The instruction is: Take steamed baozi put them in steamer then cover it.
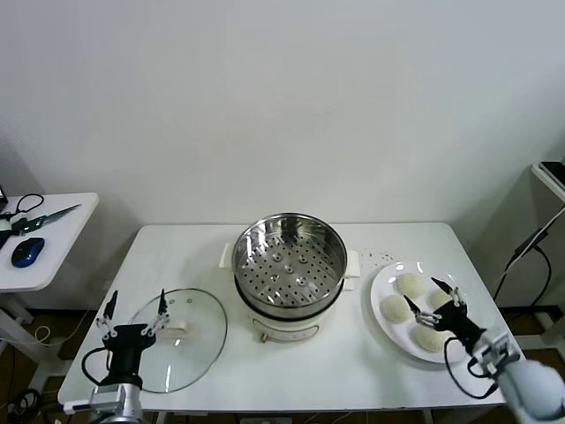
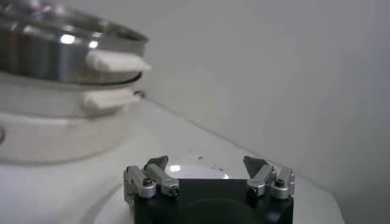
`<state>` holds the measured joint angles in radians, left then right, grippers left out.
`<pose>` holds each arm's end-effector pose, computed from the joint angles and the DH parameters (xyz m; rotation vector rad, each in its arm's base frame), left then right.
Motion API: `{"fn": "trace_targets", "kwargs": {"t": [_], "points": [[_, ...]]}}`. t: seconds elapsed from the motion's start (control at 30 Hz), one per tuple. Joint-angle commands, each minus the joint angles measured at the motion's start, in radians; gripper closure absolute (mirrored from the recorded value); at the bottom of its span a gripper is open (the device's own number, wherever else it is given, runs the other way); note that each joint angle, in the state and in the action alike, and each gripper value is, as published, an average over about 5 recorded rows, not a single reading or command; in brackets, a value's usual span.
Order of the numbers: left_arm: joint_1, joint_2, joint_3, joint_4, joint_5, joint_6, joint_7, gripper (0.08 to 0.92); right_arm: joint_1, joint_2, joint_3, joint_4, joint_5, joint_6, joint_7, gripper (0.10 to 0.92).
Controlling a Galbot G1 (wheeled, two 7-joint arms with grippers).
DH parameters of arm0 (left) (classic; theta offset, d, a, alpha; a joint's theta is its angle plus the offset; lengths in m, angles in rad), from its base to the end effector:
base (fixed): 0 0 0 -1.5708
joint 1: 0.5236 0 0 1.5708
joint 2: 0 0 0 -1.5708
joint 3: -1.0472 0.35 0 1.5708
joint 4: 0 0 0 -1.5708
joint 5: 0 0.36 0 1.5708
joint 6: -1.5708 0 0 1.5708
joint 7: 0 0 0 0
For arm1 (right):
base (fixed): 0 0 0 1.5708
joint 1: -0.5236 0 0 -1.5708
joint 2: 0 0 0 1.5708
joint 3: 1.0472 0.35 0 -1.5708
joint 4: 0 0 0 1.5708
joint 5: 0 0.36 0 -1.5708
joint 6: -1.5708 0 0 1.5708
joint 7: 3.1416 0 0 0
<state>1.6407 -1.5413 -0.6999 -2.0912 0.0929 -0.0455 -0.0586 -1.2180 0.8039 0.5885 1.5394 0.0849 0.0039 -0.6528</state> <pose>0.1602 0.0598 -0.3123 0.2864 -3.0855 -0.3336 0.3124 -0.2675 -0.3015 0.8310 -2.5146 0.8251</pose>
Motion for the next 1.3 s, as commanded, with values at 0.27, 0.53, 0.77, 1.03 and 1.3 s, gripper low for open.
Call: {"fn": "trace_targets", "kwargs": {"t": [0.27, 0.53, 0.77, 1.03, 1.3], "points": [[-0.011, 0.020, -0.002, 0.026, -0.009, 0.003, -0.014, 0.177, 0.820, -0.328, -0.728, -0.364, -0.300, 0.049, -0.484, 0.203], [-0.024, 0.019, 0.000, 0.037, -0.009, 0.013, -0.018, 0.177, 1.180, -0.213, -1.169, -0.507, -0.294, 0.049, -0.508, 0.203], [-0.029, 0.024, -0.008, 0.042, -0.009, 0.021, -0.021, 0.177, 1.272, -0.062, -1.326, -0.646, -0.285, 0.057, -0.509, 0.203], [-0.033, 0.034, -0.014, 0.060, -0.012, 0.025, -0.022, 0.177, 1.288, 0.056, -1.367, -0.758, -0.291, 0.062, -0.508, 0.203], [-0.039, 0.037, -0.017, 0.076, -0.013, 0.026, -0.024, 0.177, 1.247, 0.087, -1.346, -0.792, -0.315, 0.064, -0.502, 0.203]]}}
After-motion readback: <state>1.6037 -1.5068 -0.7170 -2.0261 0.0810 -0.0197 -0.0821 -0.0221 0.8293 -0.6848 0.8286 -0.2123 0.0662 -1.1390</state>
